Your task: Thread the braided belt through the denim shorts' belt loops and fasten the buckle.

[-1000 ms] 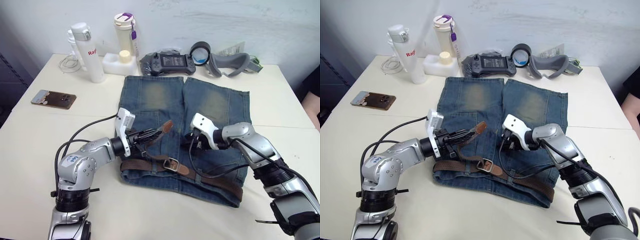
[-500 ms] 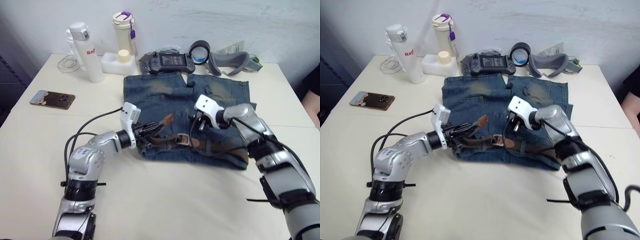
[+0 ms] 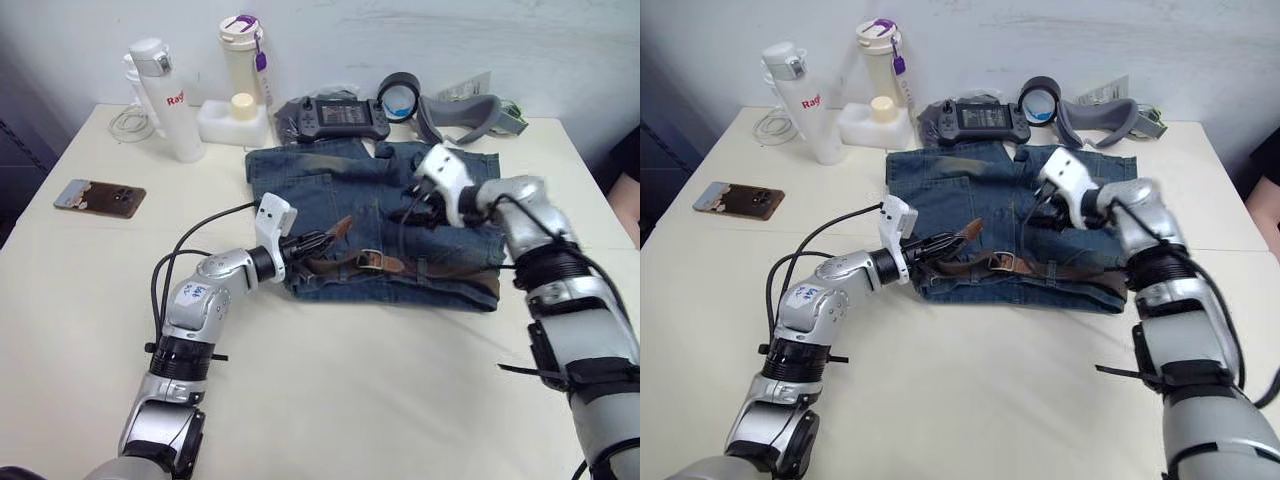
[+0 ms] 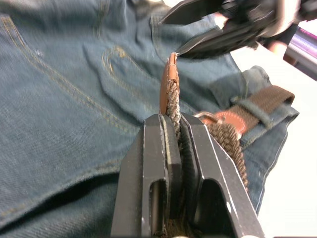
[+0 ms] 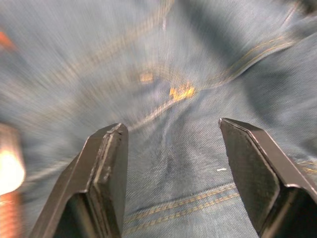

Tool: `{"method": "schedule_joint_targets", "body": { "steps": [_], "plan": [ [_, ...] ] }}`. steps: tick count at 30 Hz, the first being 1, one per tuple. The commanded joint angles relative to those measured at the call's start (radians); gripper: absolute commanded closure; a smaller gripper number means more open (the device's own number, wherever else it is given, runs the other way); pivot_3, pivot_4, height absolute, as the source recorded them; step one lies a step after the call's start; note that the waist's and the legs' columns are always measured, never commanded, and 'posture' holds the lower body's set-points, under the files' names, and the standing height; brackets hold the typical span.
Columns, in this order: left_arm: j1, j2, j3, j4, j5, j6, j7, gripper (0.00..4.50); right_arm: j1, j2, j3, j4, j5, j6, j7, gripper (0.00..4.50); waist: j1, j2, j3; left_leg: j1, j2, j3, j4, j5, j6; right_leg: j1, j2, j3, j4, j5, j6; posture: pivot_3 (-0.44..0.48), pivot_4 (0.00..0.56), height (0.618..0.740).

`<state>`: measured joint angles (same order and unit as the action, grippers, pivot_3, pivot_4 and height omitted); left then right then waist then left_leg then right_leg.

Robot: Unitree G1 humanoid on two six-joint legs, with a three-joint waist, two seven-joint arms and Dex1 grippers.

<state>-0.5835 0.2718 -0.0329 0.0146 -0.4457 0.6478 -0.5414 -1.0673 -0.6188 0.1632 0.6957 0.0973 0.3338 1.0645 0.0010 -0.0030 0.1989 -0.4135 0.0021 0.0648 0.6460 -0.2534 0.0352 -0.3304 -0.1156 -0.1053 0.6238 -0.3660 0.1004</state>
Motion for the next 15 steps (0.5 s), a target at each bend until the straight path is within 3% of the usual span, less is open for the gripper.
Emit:
{"method": "schedule_joint_targets", "body": {
  "steps": [1,3,4,7,10,11,15],
  "plan": [
    [-0.007,-0.045,0.103,-0.015,-0.082,-0.136,-0.064,4.50,0.109,-0.080,-0.065,-0.277,0.141,0.224,0.143,1.43,0.001,0.000,0.000,0.000,0.000,0.000,0.000,0.000,0.000,0.000,0.000,0.000,0.000,0.000,0.000,0.000,0.150,0.731],
    [-0.007,-0.063,0.144,0.015,-0.094,-0.213,-0.088,4.50,0.169,-0.093,-0.070,-0.359,0.173,0.300,0.156,1.43,0.001,0.000,0.000,0.000,0.000,0.000,-0.001,0.000,0.000,0.000,0.000,-0.001,-0.001,0.000,0.000,0.000,0.150,0.731],
    [-0.010,-0.066,0.157,0.049,-0.081,-0.258,-0.093,4.50,0.192,-0.087,-0.072,-0.383,0.183,0.328,0.150,1.64,-0.003,0.000,0.000,0.000,0.000,0.000,0.000,0.000,0.000,0.000,0.000,-0.001,-0.001,0.000,0.000,0.000,0.150,0.731],
    [-0.030,-0.069,0.165,0.139,-0.014,-0.406,-0.089,4.50,0.231,-0.060,-0.057,-0.417,0.180,0.358,0.123,2.71,-0.004,0.000,0.000,0.002,0.000,0.003,0.000,0.000,0.000,0.000,0.000,-0.001,0.002,0.000,0.000,0.000,0.150,0.731],
    [-0.051,-0.072,0.162,0.206,0.042,-0.515,-0.060,4.50,0.250,-0.024,-0.044,-0.414,0.178,0.369,0.108,4.26,-0.002,-0.001,0.001,0.002,0.001,0.003,0.000,0.000,0.000,-0.001,0.000,-0.001,0.003,0.000,0.000,0.000,0.150,0.731],
    [-0.052,-0.071,0.151,0.221,0.066,-0.540,-0.054,4.50,0.254,-0.007,-0.042,-0.411,0.179,0.370,0.105,4.49,-0.001,-0.002,0.001,0.002,0.000,0.003,0.000,0.000,0.000,-0.001,0.000,-0.001,0.002,0.000,0.000,0.000,0.150,0.731],
    [-0.040,-0.081,0.133,0.254,0.117,-0.609,-0.030,4.50,0.253,0.041,-0.044,-0.418,0.198,0.385,0.106,4.49,0.000,-0.002,0.001,-0.001,0.000,0.003,0.000,0.000,0.001,-0.004,0.000,-0.001,0.002,0.000,0.000,0.000,0.150,0.731]
  ]
}}
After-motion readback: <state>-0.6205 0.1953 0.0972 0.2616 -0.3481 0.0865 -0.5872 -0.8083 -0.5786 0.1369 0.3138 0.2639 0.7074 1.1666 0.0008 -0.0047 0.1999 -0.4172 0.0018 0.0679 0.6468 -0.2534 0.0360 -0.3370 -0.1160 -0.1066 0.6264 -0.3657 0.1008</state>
